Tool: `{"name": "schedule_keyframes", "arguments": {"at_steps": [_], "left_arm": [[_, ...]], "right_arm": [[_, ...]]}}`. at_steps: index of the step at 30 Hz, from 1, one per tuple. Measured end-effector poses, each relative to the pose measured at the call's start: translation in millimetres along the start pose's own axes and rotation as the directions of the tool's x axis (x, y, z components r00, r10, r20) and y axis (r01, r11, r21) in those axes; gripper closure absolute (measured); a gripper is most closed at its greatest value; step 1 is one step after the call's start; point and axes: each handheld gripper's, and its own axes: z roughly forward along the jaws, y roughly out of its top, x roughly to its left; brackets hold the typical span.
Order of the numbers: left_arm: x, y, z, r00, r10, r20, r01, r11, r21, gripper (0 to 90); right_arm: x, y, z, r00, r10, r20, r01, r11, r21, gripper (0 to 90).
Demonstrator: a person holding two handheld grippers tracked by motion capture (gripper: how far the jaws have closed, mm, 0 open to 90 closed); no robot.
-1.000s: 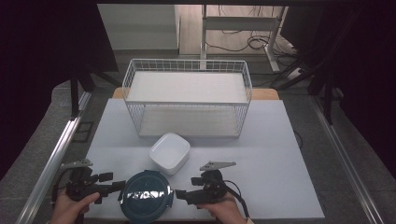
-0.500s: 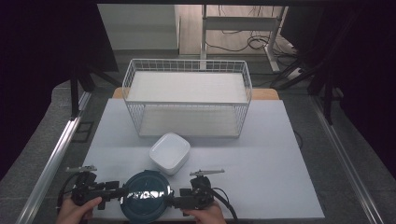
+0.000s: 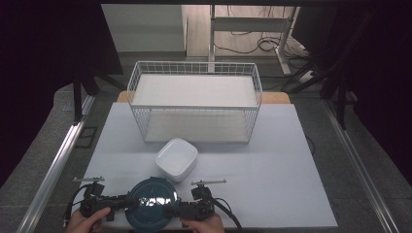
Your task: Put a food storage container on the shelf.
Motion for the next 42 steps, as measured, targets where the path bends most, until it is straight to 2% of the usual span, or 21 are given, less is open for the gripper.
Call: {"name": "schedule_keyframes", "arguments": {"at_steps": [2, 8, 11, 16, 26, 34, 42], "left_arm": [[-0.1, -1.4, 0.0, 0.9999, -0.017, 0.000, 0.017, 0.9998, -0.009, 35.2], [-2.8, -2.9, 0.8, 0.9993, -0.033, -0.018, 0.032, 0.9992, -0.023, 35.5], [-2.6, -3.1, 0.7, 0.9989, -0.046, -0.013, 0.046, 0.9985, -0.029, 36.6], [-2.4, -4.6, -2.2, 0.9978, -0.066, 0.002, 0.066, 0.9967, -0.046, 39.7], [-7.7, -9.4, -10.5, 0.9978, -0.066, 0.011, 0.066, 0.9947, -0.078, 41.7], [-11.9, -8.2, -15.9, 0.9988, -0.048, 0.005, 0.048, 0.9938, -0.100, 42.2], [-15.8, -6.4, -21.0, 0.9993, -0.034, 0.018, 0.036, 0.9917, -0.124, 43.0]], "right_arm": [[0.1, 0.8, -1.1, 1.0000, 0.005, 0.001, -0.005, 1.000, -0.006, 34.2], [-1.5, 2.6, -3.1, 0.9991, 0.043, -0.003, -0.043, 0.999, -0.012, 38.5], [-3.7, 3.2, -3.9, 0.9974, 0.070, -0.016, -0.070, 0.997, -0.017, 40.2], [-3.0, 2.9, -6.2, 0.9958, 0.088, -0.022, -0.089, 0.996, -0.023, 43.3], [5.2, -1.2, -10.2, 0.9961, 0.085, -0.021, -0.086, 0.995, -0.051, 47.4], [7.1, -1.1, -10.3, 0.9954, 0.087, -0.041, -0.089, 0.994, -0.060, 48.9], [11.7, 1.1, -12.4, 0.9976, 0.054, -0.042, -0.058, 0.995, -0.080, 48.9]]}}
